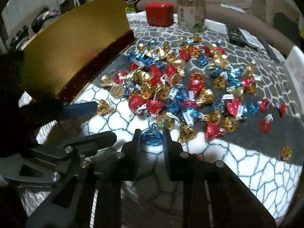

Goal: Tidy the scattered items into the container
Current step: 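Close the left tool on a gold kiss while the right tool grasps a blue kiss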

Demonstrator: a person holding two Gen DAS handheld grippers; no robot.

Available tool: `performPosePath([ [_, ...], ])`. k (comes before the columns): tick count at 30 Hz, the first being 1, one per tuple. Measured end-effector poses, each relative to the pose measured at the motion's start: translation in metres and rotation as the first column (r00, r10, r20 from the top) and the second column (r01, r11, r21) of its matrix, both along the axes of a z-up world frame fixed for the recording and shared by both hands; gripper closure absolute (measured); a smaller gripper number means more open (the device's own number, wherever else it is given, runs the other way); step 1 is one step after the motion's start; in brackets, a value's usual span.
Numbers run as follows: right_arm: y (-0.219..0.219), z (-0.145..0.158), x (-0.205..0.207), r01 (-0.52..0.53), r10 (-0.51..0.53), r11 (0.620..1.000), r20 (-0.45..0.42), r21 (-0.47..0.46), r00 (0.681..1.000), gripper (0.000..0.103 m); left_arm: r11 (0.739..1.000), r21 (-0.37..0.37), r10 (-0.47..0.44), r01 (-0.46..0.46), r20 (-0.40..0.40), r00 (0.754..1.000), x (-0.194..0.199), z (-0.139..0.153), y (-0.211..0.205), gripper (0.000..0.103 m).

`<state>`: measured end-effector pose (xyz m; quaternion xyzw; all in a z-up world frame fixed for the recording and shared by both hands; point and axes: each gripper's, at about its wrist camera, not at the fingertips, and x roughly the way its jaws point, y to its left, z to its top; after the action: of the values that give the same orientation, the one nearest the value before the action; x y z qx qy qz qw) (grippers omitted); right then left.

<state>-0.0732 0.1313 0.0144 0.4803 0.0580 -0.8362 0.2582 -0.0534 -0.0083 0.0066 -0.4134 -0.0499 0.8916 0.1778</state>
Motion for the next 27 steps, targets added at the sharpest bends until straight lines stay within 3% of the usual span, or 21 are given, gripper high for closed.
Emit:
performPosePath([
  [9, 0.033, 0.036, 0.006, 0.071, -0.070, 0.989, 0.012, -0.132, 0.997, 0.082, 0.999, -0.003, 0.044, -0.044, 0.022, 0.999, -0.014, -0.004, 0.003, 0.046],
  [11, 0.035, 0.041, 0.005, 0.074, -0.075, 0.987, 0.004, -0.143, 0.997, 0.082, 0.998, -0.020, 0.056, -0.055, 0.021, 0.998, -0.015, -0.004, 0.004, 0.061],
  [15, 0.034, 0.044, 0.004, 0.071, -0.071, 0.985, 0.002, -0.156, 0.997, 0.082, 0.998, -0.045, 0.044, -0.043, 0.025, 0.999, -0.016, -0.002, 0.004, 0.072],
  [20, 0.032, 0.046, 0.005, 0.057, -0.059, 0.985, -0.004, -0.162, 0.998, 0.082, 0.999, -0.036, 0.026, -0.025, 0.018, 1.000, -0.009, 0.009, 0.004, 0.072],
  [27, 0.034, 0.075, 0.019, 0.046, -0.062, 0.977, -0.072, -0.208, 0.995, 0.082, 0.999, -0.040, 0.000, 0.001, 0.008, 1.000, -0.003, 0.027, 0.002, 0.078],
])
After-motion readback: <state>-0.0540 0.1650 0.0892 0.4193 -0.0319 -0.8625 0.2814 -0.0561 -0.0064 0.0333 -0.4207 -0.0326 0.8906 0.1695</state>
